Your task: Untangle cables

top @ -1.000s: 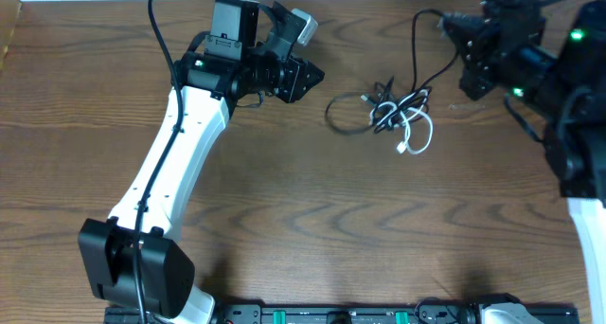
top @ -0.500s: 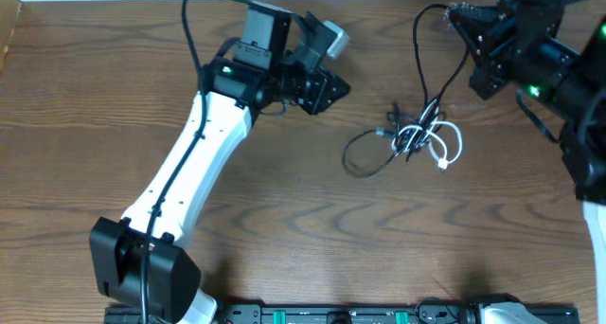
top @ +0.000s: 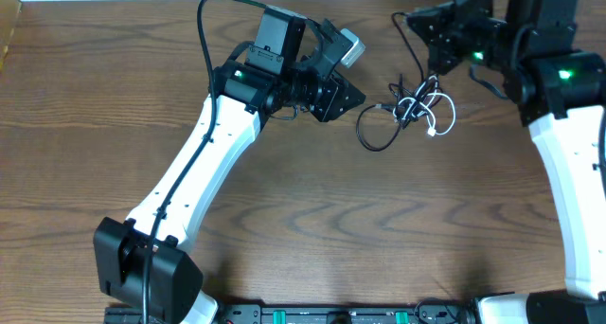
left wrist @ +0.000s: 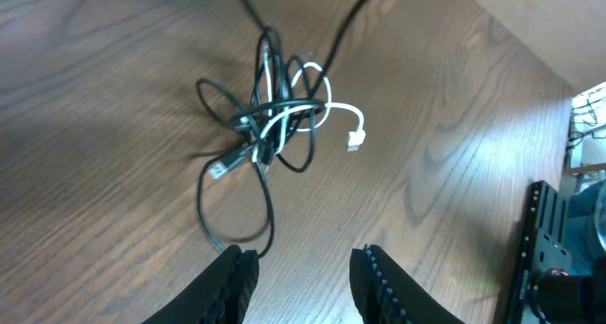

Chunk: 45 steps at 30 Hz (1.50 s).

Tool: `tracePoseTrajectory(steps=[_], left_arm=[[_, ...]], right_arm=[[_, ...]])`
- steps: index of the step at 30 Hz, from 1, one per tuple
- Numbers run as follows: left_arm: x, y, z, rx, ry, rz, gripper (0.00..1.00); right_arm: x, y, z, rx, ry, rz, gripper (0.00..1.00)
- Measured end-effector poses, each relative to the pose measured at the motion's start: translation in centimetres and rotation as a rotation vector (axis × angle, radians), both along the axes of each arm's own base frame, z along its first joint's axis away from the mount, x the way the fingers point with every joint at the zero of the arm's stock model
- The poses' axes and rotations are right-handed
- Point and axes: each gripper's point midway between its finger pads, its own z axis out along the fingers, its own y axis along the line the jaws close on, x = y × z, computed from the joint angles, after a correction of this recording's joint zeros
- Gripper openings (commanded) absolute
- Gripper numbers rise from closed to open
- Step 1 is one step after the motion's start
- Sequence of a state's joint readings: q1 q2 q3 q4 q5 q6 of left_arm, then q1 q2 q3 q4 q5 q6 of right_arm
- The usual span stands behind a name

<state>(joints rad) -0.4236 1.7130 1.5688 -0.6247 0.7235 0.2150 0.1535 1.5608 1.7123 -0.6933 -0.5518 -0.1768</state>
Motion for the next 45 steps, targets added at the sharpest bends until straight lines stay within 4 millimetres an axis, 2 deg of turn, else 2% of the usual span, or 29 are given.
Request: tracePoseTrajectory(steps=[5,13,17,21,22,24,25,26,28,31,45], left_arm=[[-0.1,-0.1,0.1,-0.003,-0.008,-0.014,0.37],[0.4,0.3,-0.5,0.003,-0.008,-0.011,0.37],[1.3,1.0,-1.6,0.014,0.018,0.011,0.37],[1.8,1.4,-2.3,0.02,0.032,0.023,0.37],[1.8,1.5,-2.3,0.02,0.033,0.025,0.37],[1.8,1.5,-2.3,0.02,0.032,0.026,0.37],[1.8,1.5,-2.3,0.02,0.032,0.026,0.37],[1.8,1.5,-2.3,0.02,0.033,0.026,0.37],[1.8,1.5,-2.3,0.02,0.033,0.026,0.37],[1.8,1.5,-2.3,0.02,0.033,0.026,0.37],[1.4,1.2,-2.2,-0.003,0.05,0.003,0.37]], right_arm=[[0.4,1.2,1.7,0.055,-0.068,0.056,0.01],[-1.1,4.2,3.2,0.094,-0.083,0.15,0.01],[-1.3,4.3,3.4,0.098,-0.081,0.152,0.01],[-0.8,3.4,2.8,0.075,-0.064,0.104,0.02],[-0.6,2.8,2.5,0.066,-0.052,0.081,0.15],[-0.3,1.8,1.9,0.054,-0.026,0.041,0.57],[-0.1,1.2,1.6,0.043,-0.015,0.019,0.85],[0.1,0.6,1.3,0.031,-0.006,-0.008,0.99],[0.5,-0.2,0.9,0.008,0.001,-0.049,0.97],[0.7,-1.0,0.3,-0.029,0.01,-0.089,0.99],[0.4,-4.8,-3.2,-0.204,0.118,-0.264,0.99]])
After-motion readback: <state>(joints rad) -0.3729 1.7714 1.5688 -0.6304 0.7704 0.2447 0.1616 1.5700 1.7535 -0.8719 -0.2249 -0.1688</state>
